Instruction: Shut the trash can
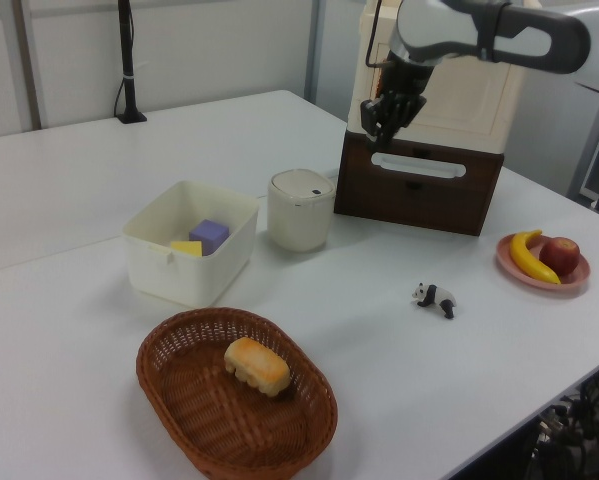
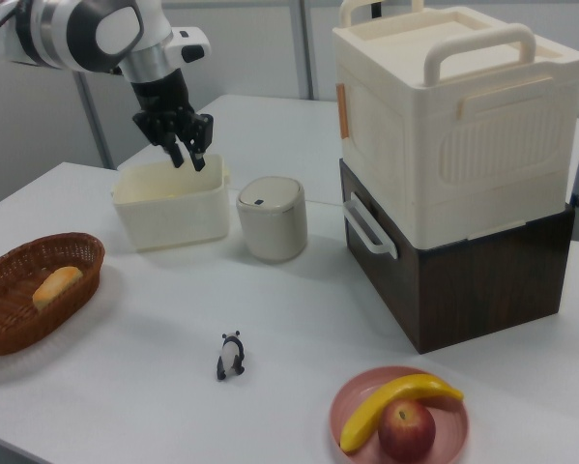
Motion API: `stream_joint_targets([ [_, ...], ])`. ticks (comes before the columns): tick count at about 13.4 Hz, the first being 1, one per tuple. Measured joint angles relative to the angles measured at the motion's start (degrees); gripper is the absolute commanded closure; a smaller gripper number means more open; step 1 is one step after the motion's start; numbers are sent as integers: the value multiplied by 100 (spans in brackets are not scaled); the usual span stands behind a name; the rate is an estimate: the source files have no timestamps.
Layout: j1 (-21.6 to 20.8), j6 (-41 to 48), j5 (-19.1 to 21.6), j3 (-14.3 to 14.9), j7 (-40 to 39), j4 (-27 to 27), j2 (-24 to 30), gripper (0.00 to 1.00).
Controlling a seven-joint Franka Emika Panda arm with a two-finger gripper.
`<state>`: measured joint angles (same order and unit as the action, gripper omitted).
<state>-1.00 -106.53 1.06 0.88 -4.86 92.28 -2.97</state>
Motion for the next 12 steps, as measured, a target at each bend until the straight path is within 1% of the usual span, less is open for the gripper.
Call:
stream_joint_targets([
  [3, 12, 953, -1, -7, 5, -68, 72, 0],
  [5, 60, 1354, -1, -2, 22, -108, 162, 0],
  [8, 237, 1460, -3, 14, 168, -196, 267, 0],
  [10, 285, 1462, -2, 21, 232, -201, 268, 0],
  [12, 292, 1462, -2, 20, 468, -201, 268, 0],
])
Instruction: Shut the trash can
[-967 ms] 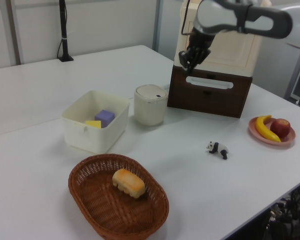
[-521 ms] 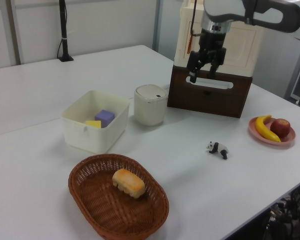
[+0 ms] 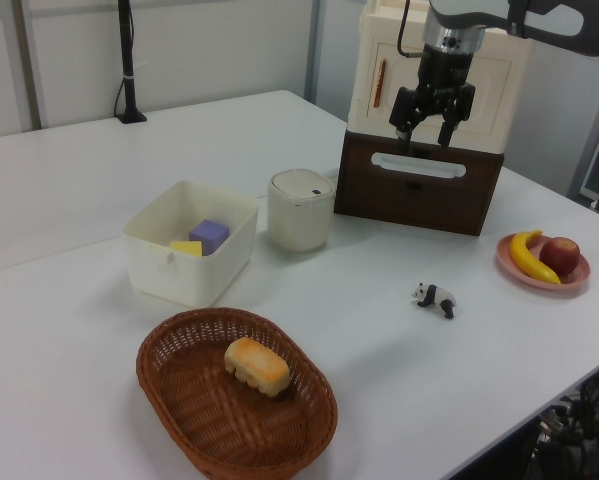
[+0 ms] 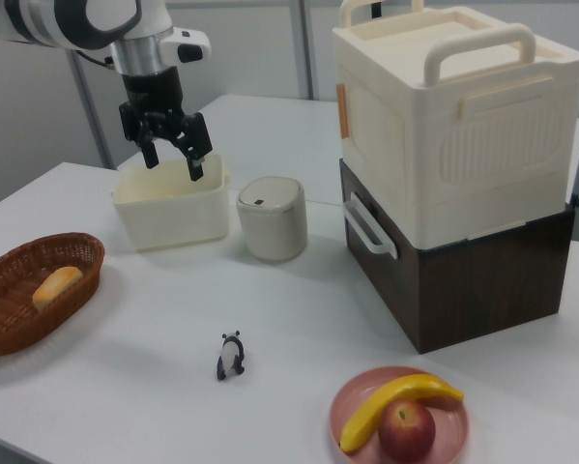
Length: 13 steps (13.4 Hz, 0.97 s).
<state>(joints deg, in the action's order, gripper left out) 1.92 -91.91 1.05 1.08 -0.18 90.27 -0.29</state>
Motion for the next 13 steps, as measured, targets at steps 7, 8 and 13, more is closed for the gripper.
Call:
stream_joint_targets([
  [7, 0, 0, 0, -1, 146, 0, 0, 0],
  [8, 0, 0, 0, -1, 148, 0, 0, 0],
  [13, 0, 0, 0, -1, 152, -1, 0, 0],
])
